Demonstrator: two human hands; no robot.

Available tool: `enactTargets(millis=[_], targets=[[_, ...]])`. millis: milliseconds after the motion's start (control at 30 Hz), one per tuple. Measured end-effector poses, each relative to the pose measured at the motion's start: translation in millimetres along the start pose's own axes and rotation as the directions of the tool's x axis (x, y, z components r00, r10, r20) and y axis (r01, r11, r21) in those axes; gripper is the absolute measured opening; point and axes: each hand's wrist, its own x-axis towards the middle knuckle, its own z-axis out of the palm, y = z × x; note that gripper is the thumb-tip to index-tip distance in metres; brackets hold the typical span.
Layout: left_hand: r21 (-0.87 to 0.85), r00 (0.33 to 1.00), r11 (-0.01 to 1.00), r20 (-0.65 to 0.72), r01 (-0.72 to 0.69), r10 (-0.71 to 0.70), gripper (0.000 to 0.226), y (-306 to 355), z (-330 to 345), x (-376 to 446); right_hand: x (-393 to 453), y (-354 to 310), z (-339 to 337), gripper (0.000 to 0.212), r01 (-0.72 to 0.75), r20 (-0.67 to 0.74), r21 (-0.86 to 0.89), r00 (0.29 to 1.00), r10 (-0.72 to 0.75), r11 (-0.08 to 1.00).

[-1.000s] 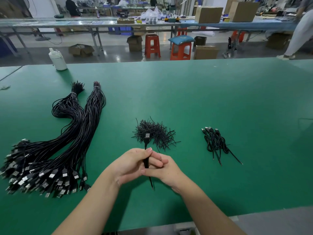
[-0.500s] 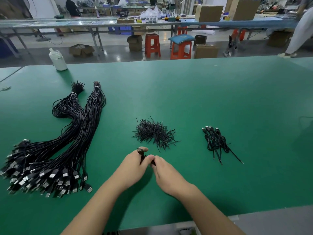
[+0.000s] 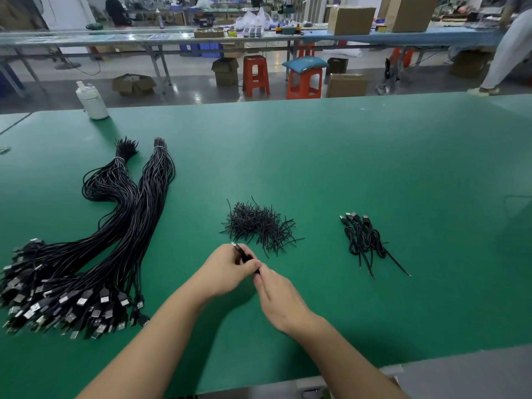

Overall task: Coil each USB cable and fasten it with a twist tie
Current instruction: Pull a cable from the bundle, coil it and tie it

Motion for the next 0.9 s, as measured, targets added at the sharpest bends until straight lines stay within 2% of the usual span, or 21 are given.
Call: enactTargets(millis=[33, 100, 167, 200, 267, 333, 433, 600, 900], targets=[[-0.132, 1.000, 0.991, 0.023, 0.015, -0.012, 0.011, -0.3, 1.3, 0.9, 1.8, 2.0, 1.3, 0.034, 0.001, -0.031, 0.024, 1.000, 0.000, 1.000], [-0.438, 0.996, 0.898, 0.086, 0.051, -0.015, 0.004, -4.2, 4.7, 3.5, 6.8, 7.2, 3.5, 0.030, -0.024, -0.127, 0.088, 0.991, 0.036, 0.996], [-0.542, 0.995, 0.836, 0.084, 0.089, -0.051, 0.012, -10.6, 10.6, 8.4, 12.5, 16.4, 4.6, 0.027, -0.079, -0.231, 0.124, 0.967, 0.106, 0.989], [-0.476, 0.995, 0.874, 0.037, 0.100, -0.093, 0.014, -14.3, 14.8, 12.0, 14.6, 21.4, 4.6, 0.025, -0.107, -0.270, 0.126, 0.953, 0.138, 0.986], [-0.210, 0.982, 0.970, -0.119, 0.123, -0.150, 0.011, -22.8, 24.8, 20.9, 17.6, 31.4, 5.0, 0.026, -0.153, -0.312, 0.129, 0.931, 0.186, 0.980], [0.010, 0.957, 0.990, -0.257, 0.139, -0.132, 0.010, -26.8, 33.7, 29.0, 20.0, 38.3, 6.6, 0.029, -0.187, -0.329, 0.162, 0.915, 0.232, 0.969], [0.163, 0.933, 0.978, -0.356, 0.127, -0.061, 0.003, -22.7, 47.1, 45.3, 22.9, 42.8, 9.8, 0.029, -0.201, -0.335, 0.171, 0.909, 0.249, 0.965], [0.280, 0.905, 0.929, -0.412, 0.241, -0.111, 0.019, -10.8, 67.6, 71.9, 24.1, 46.9, 9.0, 0.021, -0.199, -0.321, 0.175, 0.914, 0.247, 0.964], [0.295, 0.893, 0.891, -0.394, 0.346, -0.216, 0.015, -10.9, 63.1, 81.8, 23.7, 44.7, 7.6, 0.030, -0.186, -0.315, 0.175, 0.920, 0.234, 0.967]])
